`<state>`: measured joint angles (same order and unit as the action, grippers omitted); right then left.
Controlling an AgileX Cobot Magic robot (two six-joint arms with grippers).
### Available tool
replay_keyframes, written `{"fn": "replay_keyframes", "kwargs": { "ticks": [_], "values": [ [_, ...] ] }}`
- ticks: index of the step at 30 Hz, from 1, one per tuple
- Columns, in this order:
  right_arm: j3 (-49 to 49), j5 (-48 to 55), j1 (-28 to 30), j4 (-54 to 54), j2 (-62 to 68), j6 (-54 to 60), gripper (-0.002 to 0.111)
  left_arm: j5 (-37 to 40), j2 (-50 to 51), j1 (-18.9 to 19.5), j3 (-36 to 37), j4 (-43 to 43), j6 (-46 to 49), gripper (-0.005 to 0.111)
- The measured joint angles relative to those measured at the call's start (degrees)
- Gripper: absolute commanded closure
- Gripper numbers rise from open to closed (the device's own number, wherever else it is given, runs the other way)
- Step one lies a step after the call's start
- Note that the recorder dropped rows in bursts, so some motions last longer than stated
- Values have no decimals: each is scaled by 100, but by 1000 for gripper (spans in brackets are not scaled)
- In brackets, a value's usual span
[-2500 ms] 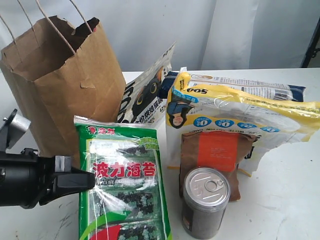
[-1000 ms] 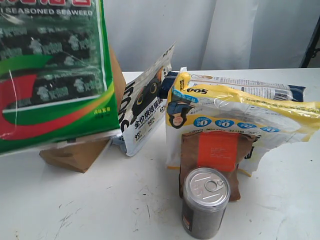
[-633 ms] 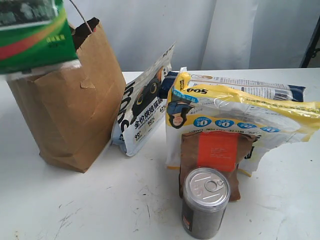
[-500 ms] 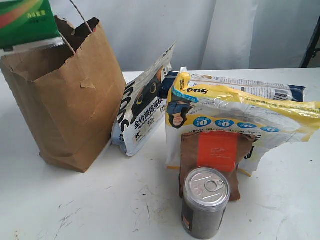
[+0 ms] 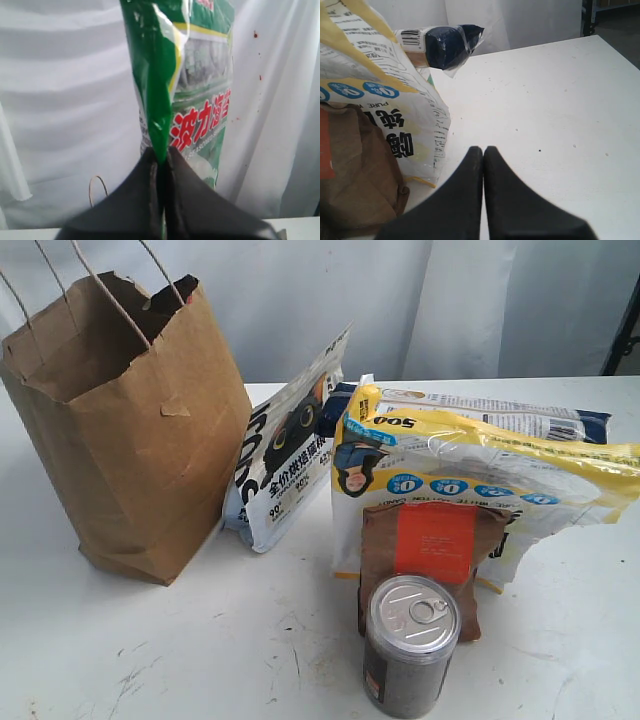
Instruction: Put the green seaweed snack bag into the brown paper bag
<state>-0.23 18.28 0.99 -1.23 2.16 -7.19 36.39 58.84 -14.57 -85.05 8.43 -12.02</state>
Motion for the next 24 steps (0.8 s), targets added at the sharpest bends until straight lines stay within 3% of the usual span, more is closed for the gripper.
{"fn": "replay_keyframes", "kwargs": {
  "ticks": [13,24],
  "values": [
    [0,0,0,0,0,0,108,-840,1353,728,-234,62,-502,107],
    [0,0,0,0,0,0,108,-1289,1463,789,-475,-114,-510,107]
  ]
}}
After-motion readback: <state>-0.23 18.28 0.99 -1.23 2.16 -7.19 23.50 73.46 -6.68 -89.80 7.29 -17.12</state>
